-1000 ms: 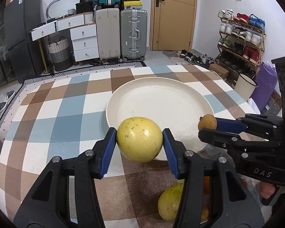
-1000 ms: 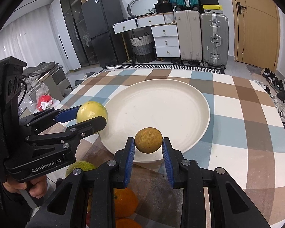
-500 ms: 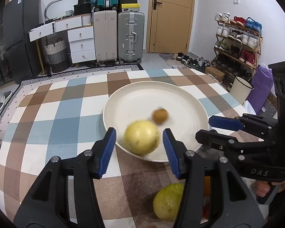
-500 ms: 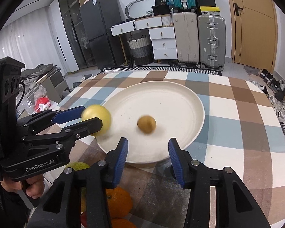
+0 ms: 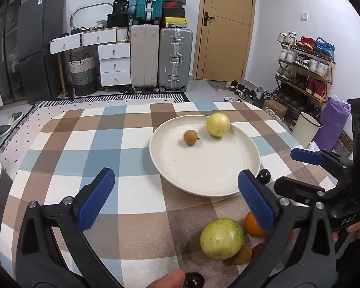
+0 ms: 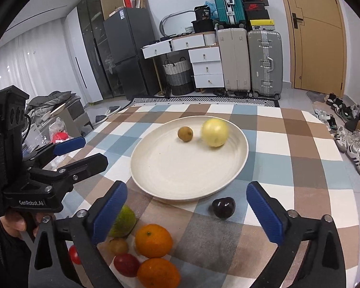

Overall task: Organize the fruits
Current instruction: 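Withdraw both grippers from the plate toward the remaining fruits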

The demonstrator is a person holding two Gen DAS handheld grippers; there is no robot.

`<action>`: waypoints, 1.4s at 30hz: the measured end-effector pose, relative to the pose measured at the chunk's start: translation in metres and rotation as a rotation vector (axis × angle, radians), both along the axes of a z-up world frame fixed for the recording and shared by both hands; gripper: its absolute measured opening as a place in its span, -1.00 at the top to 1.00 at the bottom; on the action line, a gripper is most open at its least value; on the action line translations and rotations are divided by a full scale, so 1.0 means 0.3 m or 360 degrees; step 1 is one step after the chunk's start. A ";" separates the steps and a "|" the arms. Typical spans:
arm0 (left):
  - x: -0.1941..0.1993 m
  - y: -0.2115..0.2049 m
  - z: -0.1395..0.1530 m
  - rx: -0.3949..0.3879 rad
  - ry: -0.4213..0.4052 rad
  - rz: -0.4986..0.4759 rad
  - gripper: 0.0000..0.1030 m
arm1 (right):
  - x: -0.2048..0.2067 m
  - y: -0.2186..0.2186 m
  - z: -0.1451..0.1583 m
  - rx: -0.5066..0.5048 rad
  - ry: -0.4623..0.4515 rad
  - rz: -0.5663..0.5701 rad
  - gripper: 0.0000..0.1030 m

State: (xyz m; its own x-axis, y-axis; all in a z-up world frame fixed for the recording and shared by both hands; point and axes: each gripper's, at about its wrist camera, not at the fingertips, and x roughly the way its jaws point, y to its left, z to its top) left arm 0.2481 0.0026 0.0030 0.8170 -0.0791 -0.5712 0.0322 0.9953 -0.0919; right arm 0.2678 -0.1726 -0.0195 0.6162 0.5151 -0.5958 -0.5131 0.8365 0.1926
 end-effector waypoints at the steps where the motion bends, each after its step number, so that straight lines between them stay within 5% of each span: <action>1: -0.009 0.003 0.003 -0.0001 -0.0002 0.0007 -0.99 | -0.011 -0.002 -0.001 -0.0005 -0.0004 0.0001 -0.99; 23: -0.307 0.052 -0.035 0.0019 0.0031 0.0079 -0.99 | -0.181 -0.050 -0.043 -0.0019 0.0061 0.0008 -0.99; 42: -0.352 0.008 -0.117 0.0046 0.0135 0.0052 -0.99 | -0.207 -0.042 -0.101 -0.0110 0.0169 0.0087 -0.99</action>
State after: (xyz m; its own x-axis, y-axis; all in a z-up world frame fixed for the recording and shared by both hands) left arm 0.1424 0.0049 -0.0320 0.7675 -0.0358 -0.6401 -0.0072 0.9979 -0.0643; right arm 0.2058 -0.1853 -0.0499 0.5197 0.5017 -0.6915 -0.5381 0.8209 0.1912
